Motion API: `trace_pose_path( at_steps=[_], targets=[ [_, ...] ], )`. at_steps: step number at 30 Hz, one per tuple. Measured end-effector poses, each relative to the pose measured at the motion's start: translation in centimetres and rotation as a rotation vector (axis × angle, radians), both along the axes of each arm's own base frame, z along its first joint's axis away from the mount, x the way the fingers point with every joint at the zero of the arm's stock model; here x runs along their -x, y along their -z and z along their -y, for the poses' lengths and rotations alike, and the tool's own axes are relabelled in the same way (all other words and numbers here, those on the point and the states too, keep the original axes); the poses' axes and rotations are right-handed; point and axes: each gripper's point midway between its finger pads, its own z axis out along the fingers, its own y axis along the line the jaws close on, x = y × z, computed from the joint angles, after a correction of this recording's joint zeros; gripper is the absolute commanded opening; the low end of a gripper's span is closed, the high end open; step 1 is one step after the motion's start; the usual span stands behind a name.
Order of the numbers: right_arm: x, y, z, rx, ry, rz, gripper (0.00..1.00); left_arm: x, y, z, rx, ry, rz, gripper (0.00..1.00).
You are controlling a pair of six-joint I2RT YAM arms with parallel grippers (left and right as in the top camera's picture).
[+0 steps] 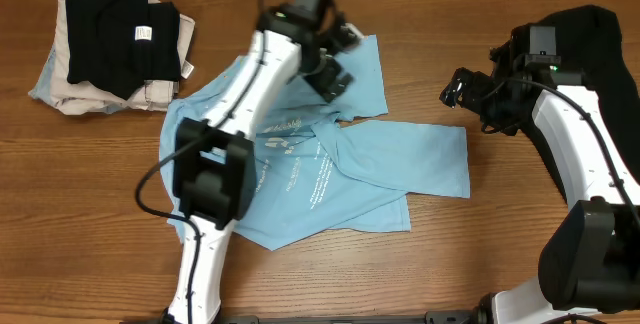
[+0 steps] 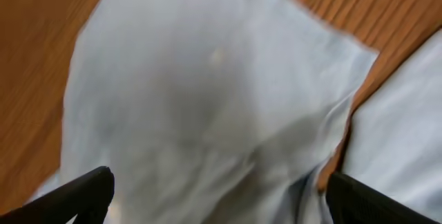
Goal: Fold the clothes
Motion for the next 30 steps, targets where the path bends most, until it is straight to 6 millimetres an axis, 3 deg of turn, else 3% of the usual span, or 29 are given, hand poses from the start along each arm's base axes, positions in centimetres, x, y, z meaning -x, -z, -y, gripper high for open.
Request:
trace_pose_path(
  at_steps=[2, 6, 16, 20, 28, 30],
  targets=[
    [0.0, 0.0, 0.0, 0.0, 0.0, 0.0, 1.0, -0.2, -0.2, 1.4, 0.002, 0.028, 0.038, 1.0],
    [0.0, 0.0, 0.0, 0.0, 0.0, 0.0, 1.0, -0.6, 0.3, 1.9, -0.005, 0.043, 0.061, 1.0],
    [-0.1, 0.0, 0.0, 0.0, 0.0, 0.003, 1.0, 0.3, 5.4, 2.1, -0.058, 0.072, -0.02, 1.0],
    [-0.1, 0.0, 0.0, 0.0, 0.0, 0.004, 1.0, 0.6, 5.8, 2.6, -0.064, 0.096, -0.02, 1.0],
    [-0.1, 0.0, 0.0, 0.0, 0.0, 0.005, 1.0, -0.6, 7.6, 2.7, -0.067, 0.072, 0.001, 1.0],
    [-0.1, 0.0, 0.0, 0.0, -0.001, 0.006, 1.0, -1.7, 7.4, 2.5, -0.06, 0.039, 0.04, 1.0]
  ],
)
